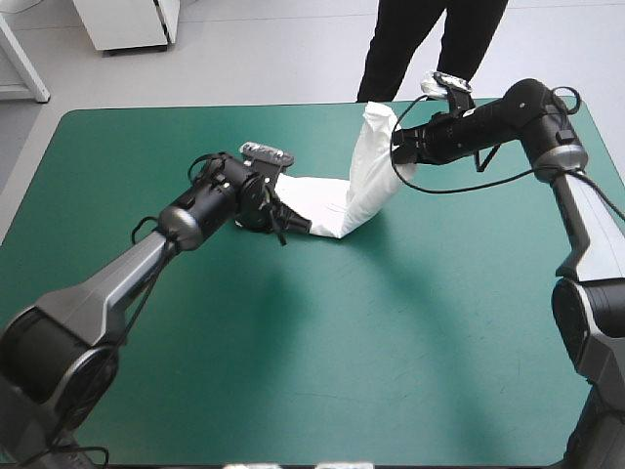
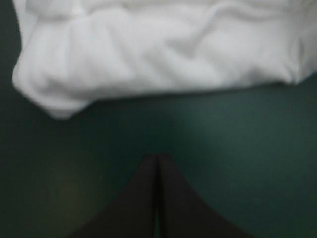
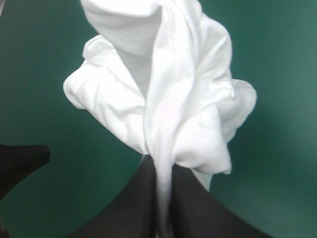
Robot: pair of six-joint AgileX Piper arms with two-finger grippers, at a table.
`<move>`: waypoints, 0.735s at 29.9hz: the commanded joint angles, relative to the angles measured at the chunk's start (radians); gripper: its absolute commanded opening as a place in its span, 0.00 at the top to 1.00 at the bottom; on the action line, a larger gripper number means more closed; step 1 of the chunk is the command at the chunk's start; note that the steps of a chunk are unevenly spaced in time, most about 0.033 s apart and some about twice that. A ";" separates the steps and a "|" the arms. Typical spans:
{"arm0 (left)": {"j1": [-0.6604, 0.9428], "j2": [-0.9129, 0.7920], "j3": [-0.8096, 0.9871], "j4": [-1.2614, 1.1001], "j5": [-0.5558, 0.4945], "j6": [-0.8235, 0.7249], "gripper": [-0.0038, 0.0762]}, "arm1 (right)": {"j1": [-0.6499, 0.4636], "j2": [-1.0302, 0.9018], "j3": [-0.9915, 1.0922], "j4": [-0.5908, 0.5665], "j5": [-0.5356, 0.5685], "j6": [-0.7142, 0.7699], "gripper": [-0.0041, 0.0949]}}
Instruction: Fold the cloth
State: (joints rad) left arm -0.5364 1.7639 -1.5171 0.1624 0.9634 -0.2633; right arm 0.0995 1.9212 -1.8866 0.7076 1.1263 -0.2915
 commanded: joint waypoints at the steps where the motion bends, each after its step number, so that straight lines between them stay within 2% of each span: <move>1: 0.003 -0.220 0.194 0.006 -0.080 -0.042 0.96 | 0.060 -0.065 -0.033 0.043 -0.068 -0.003 0.97; 4: 0.003 -0.353 0.334 -0.042 -0.085 -0.063 0.96 | 0.122 -0.065 -0.033 0.028 -0.125 -0.001 0.97; 7: 0.003 -0.453 0.390 -0.079 -0.082 -0.052 0.96 | 0.178 -0.063 -0.033 0.017 -0.190 0.001 0.97; 12: 0.001 -0.559 0.397 -0.102 -0.007 -0.050 0.96 | 0.270 -0.036 -0.033 0.019 -0.283 0.001 0.97; 17: 0.001 -0.644 0.397 -0.136 0.067 -0.037 0.96 | 0.361 0.032 -0.033 0.012 -0.436 0.001 0.97; 22: 0.001 -0.710 0.397 -0.236 0.110 -0.004 0.96 | 0.407 0.116 -0.035 0.050 -0.544 0.001 0.97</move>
State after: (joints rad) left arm -0.5354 1.1021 -1.0989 -0.0165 1.0835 -0.2827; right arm 0.4909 2.0567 -1.8870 0.6975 0.6849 -0.2874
